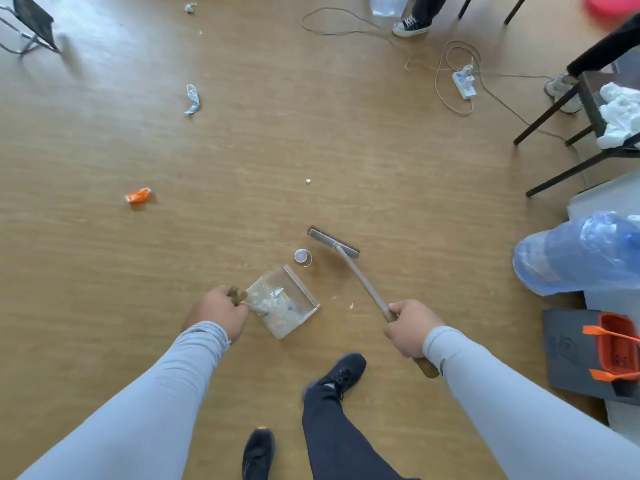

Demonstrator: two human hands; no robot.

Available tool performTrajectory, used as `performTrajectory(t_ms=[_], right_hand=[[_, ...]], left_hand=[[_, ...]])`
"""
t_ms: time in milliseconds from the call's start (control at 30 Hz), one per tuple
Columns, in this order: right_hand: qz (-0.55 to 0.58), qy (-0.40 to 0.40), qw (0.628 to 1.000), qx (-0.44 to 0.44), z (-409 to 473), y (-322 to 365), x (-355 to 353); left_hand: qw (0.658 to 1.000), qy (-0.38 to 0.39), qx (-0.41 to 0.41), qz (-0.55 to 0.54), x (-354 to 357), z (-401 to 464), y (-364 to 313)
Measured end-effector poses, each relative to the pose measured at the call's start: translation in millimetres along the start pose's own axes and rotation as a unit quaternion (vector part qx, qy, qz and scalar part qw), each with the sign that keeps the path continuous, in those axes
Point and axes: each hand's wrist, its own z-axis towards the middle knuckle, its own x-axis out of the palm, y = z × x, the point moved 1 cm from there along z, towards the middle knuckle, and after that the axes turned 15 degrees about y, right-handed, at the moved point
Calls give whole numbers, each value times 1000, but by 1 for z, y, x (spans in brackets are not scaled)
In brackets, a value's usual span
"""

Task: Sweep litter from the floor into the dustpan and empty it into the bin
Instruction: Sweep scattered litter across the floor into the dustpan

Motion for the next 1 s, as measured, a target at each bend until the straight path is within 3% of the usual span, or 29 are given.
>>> performTrajectory(t_ms=[200, 333, 533, 800, 1000], right_hand=[[-193, 38, 980, 41, 26, 17, 0], [-244, 89, 965, 42, 2, 7, -17], [-75, 98, 990, 62, -45, -34, -42], [187, 24, 980, 57, -75, -76, 44], [295, -30, 952, 70, -62, -77, 82]], left_hand=[[1000, 7, -17, -7, 0, 11, -7], [1000, 8, -25, -2, -3, 13, -6], [1000, 15, -16, 11, -11, 20, -12], [999, 47, 18, 6, -13, 9, 1], [977, 104, 96, 158, -9, -3, -10]])
